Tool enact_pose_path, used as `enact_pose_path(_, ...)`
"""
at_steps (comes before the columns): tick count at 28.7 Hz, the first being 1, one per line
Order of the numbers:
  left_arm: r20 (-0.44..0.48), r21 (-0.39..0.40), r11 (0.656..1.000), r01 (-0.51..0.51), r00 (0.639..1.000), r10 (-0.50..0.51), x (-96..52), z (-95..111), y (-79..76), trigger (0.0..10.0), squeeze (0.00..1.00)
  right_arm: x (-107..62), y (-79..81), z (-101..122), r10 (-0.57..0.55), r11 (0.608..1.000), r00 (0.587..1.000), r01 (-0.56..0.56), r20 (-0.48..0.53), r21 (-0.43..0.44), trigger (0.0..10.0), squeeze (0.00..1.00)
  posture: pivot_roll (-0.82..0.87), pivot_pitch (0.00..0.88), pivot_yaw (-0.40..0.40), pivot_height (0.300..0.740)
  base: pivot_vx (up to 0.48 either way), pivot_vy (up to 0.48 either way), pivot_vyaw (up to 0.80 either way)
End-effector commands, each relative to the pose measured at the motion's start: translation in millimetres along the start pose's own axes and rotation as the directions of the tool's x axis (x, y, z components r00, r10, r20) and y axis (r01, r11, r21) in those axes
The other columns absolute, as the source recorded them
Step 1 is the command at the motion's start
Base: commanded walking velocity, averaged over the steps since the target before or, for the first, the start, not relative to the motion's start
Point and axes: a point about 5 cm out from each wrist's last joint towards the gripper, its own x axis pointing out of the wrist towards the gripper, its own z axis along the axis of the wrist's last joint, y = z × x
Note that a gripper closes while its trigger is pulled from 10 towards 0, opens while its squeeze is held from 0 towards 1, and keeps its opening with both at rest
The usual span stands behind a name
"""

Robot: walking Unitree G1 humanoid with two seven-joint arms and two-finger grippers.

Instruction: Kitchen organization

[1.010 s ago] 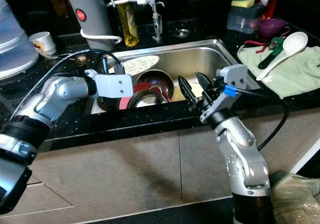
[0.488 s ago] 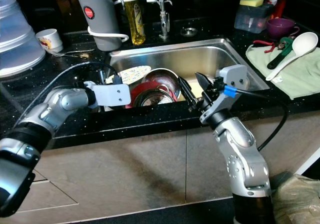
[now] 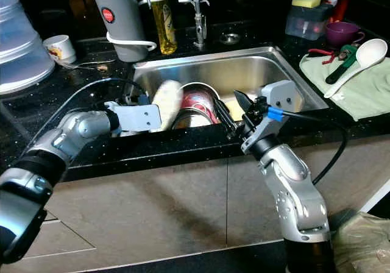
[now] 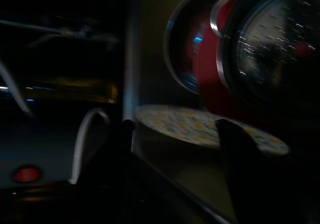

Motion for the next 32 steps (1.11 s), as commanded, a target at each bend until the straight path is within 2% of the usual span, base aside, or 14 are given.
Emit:
enact_pose_path(1,0.053,-0.007,0.994,-0.106,0.993,0.106,-4.7,8,23.3,10.0,0.0,0.9,3.0,-1,0.016,1.0,1.0,-0.016,-0.005,0.001,10.0,0.0,-0.13,0.024,0.072,0.74,0.0,0.0,0.0)
enact_pose_path(2,0.118,-0.059,0.98,-0.191,0.973,0.197,-6.8,21,38.6,10.0,0.0,1.2,2.8,-1,0.016,1.0,1.0,-0.016,-0.005,0.001,10.0,0.0,-0.13,0.022,0.072,0.74,0.0,0.0,0.0)
enact_pose_path(6,0.164,-0.129,0.963,-0.235,0.953,0.254,-7.9,32,46.0,10.0,0.0,1.6,3.0,-1,0.018,1.0,1.0,-0.018,-0.004,0.003,10.0,0.0,-0.13,0.02,0.071,0.74,0.0,0.0,0.0)
enact_pose_path(7,0.196,-0.199,0.947,-0.25,0.937,0.289,-8.4,41,48.7,10.0,0.0,2.1,3.2,-1,0.019,1.0,1.0,-0.019,-0.002,0.005,10.0,0.0,-0.13,0.017,0.071,0.74,0.0,0.0,0.0)
enact_pose_path(8,0.225,-0.275,0.926,-0.259,0.919,0.324,-9.3,51,49.6,10.0,0.0,2.8,3.5,-1,0.02,1.0,1.0,-0.02,0.0,0.007,10.0,0.0,-0.13,0.016,0.07,0.74,0.0,0.0,0.0)
enact_pose_path(9,0.225,-0.275,0.926,-0.259,0.919,0.324,-9.3,51,49.6,10.0,0.0,2.8,3.5,-1,0.02,1.0,1.0,-0.02,0.0,0.007,10.0,0.0,-0.13,0.016,0.07,0.74,0.0,0.0,0.0)
enact_pose_path(12,0.26,-0.423,0.87,-0.254,0.886,0.385,-13.2,67,46.3,10.0,0.0,4.3,3.8,-2,0.021,1.0,1.0,-0.021,0.007,0.017,10.0,0.0,-0.12,0.013,0.069,0.74,0.0,0.0,0.0)
enact_pose_path(16,0.239,-0.494,0.829,-0.26,0.876,0.418,-15.4,69,42.2,10.0,0.0,5.4,3.4,-2,0.019,0.999,1.0,-0.019,0.015,0.029,10.0,0.0,-0.12,0.012,0.068,0.74,0.0,0.0,0.0)
enact_pose_path(18,0.202,-0.561,0.786,-0.26,0.878,0.435,-17.8,66,34.9,10.0,0.0,6.8,0.9,-2,0.001,0.999,1.0,-0.002,0.025,0.042,10.0,0.0,-0.11,0.006,0.071,0.74,-0.124,0.0,0.0)
enact_pose_path(19,0.202,-0.561,0.786,-0.26,0.878,0.435,-17.8,66,34.9,10.0,0.0,6.8,0.9,-2,0.001,0.999,1.0,-0.002,0.025,0.042,10.0,0.0,-0.11,0.006,0.071,0.74,-0.247,0.0,0.0)
enact_pose_path(22,0.141,-0.663,0.703,-0.256,0.88,0.453,-23.5,61,22.3,10.0,0.0,7.7,-3.0,-4,-0.033,0.998,0.999,0.031,0.033,0.055,10.0,0.0,-0.11,0.001,0.077,0.74,-0.262,0.0,0.0)
enact_pose_path(25,0.117,-0.691,0.677,-0.253,0.886,0.45,-26.4,59,16.1,10.0,0.0,7.1,-4.6,-5,-0.044,0.998,0.999,0.042,0.032,0.054,10.0,0.0,-0.11,0.0,0.078,0.74,-0.262,0.0,0.0)
enact_pose_path(29,0.036,-0.751,0.614,-0.242,0.914,0.404,-36.5,51,-8.0,10.0,0.0,5.1,-9.5,-9,-0.074,0.996,0.997,0.073,0.02,0.047,10.0,0.0,-0.11,0.0,0.082,0.74,-0.266,0.0,0.0)
enact_pose_path(32,0.016,-0.764,0.6,-0.239,0.922,0.387,-38.9,49,-17.0,10.0,0.0,4.2,-10.4,-11,-0.078,0.996,0.997,0.078,0.007,0.037,10.0,0.0,-0.11,0.0,0.081,0.74,-0.265,0.0,0.0)
